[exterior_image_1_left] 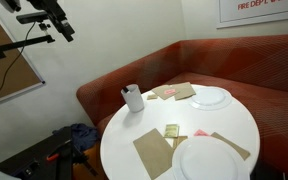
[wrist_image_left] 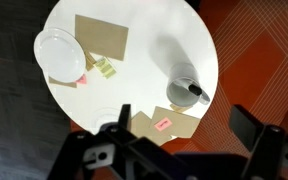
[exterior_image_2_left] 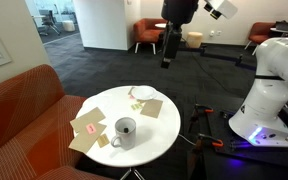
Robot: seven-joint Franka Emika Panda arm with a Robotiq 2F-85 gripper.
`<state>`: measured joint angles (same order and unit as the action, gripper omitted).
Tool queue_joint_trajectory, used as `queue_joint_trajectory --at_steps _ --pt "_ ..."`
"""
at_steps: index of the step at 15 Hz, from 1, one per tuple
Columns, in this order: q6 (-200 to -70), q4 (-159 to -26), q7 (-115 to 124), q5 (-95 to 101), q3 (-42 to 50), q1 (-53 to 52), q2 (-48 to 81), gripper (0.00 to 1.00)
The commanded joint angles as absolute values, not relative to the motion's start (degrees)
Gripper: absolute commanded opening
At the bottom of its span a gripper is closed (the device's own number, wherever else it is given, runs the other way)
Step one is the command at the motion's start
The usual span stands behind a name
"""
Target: Take the marker out of the white mug
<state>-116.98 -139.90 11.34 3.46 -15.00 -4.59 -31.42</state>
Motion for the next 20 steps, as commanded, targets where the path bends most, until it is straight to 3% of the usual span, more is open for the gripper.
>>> queue_joint_trajectory --at_steps 1,13,20 --pt "-118.1 -134.8 -0.2 5.0 -10.5 -6.5 -24.0 1.0" --pt "-125.8 -129.2 -46.6 -4.5 -1.1 -10.7 -9.7 1.0" --pt "-118.4 -124.5 -71.1 -15.0 -2.0 -8.8 -1.1 1.0"
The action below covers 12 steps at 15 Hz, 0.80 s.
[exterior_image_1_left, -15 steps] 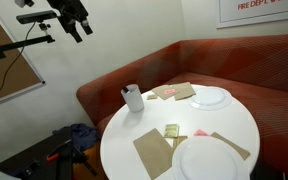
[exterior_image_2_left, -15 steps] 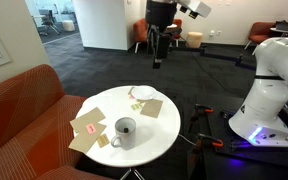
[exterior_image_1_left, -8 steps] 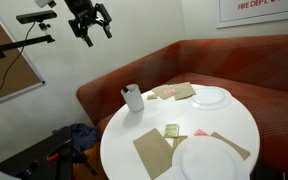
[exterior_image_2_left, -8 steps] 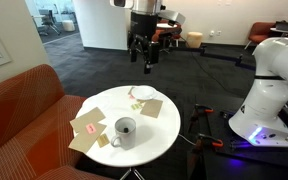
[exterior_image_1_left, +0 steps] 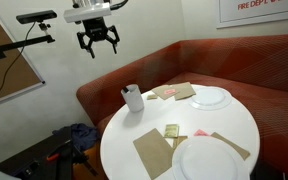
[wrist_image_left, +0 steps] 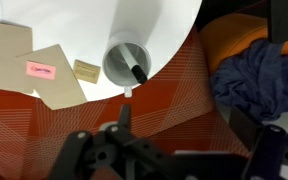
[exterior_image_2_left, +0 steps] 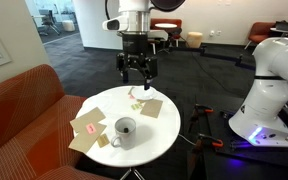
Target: Take the marker out of the white mug
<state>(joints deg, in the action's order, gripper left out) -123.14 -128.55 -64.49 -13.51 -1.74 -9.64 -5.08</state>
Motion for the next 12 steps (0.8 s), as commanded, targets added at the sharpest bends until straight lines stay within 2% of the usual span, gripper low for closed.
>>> queue_joint_trajectory --at_steps 1,12 --pt "-117.2 -123.6 -72.9 -13.8 -2.3 -8.5 0.1 1.0" --pt "-118.7 -122.4 -76.2 -9.1 -4.3 -7.3 4.2 1.0"
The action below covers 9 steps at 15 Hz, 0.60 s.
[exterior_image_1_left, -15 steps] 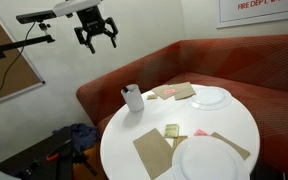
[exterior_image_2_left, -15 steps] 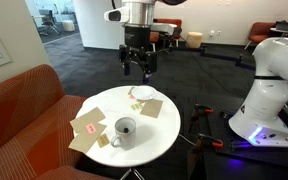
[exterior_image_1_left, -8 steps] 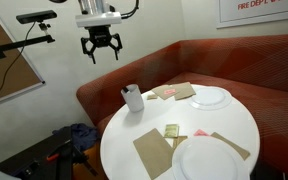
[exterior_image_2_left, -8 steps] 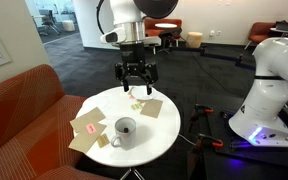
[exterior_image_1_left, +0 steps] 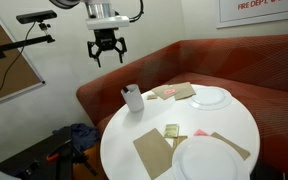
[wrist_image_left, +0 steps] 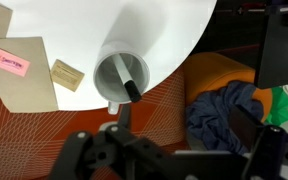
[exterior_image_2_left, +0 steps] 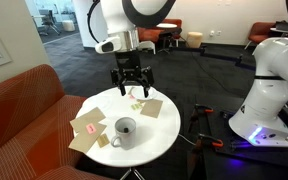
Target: Take the marker out of the white mug
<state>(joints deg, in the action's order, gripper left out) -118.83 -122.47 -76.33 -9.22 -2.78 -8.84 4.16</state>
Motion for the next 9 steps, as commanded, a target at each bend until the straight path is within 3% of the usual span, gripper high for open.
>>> queue_joint_trajectory --at_steps 1,9 --pt "-118.7 -122.3 -76.2 -9.1 -4.3 -7.3 4.2 1.0" --pt "-126.3 -123.4 -91.4 -9.9 -5.7 -6.3 7.0 1.0"
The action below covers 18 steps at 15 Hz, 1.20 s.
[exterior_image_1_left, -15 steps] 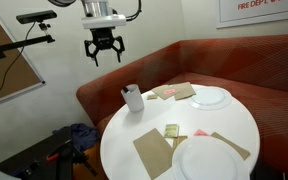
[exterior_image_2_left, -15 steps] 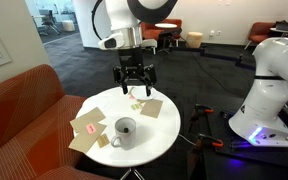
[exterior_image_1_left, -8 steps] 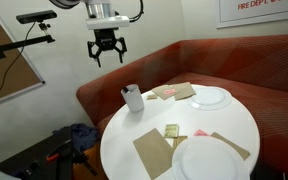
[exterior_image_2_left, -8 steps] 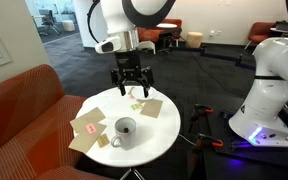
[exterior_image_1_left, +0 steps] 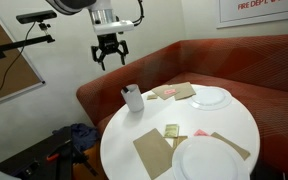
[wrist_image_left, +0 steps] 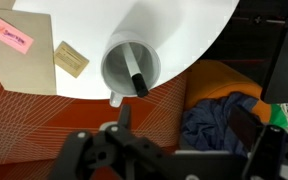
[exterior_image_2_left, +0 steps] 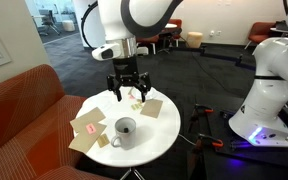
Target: Take the marker out of the white mug
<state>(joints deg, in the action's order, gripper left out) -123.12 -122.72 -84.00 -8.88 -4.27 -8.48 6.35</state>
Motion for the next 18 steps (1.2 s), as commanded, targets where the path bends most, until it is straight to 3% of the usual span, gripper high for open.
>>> queue_joint_trajectory --at_steps 1,9,12,15,17,18 --pt "-127.3 -123.4 -94.6 -10.7 -5.7 -5.8 7.4 1.0" --pt "-127.5 -122.4 -114.3 -17.3 -7.0 -2.8 11.4 1.0" --pt "-127.9 -122.5 -116.3 -17.3 -7.2 -2.9 12.7 0.84" --pt "-129.4 -122.4 -117.0 -17.5 -7.8 -2.9 14.2 0.61" --pt "-131.1 -122.4 -117.5 -18.0 -8.4 -2.7 15.3 0.56" --pt "-132.2 -122.4 -118.1 -18.4 -8.7 -2.5 15.8 0.59"
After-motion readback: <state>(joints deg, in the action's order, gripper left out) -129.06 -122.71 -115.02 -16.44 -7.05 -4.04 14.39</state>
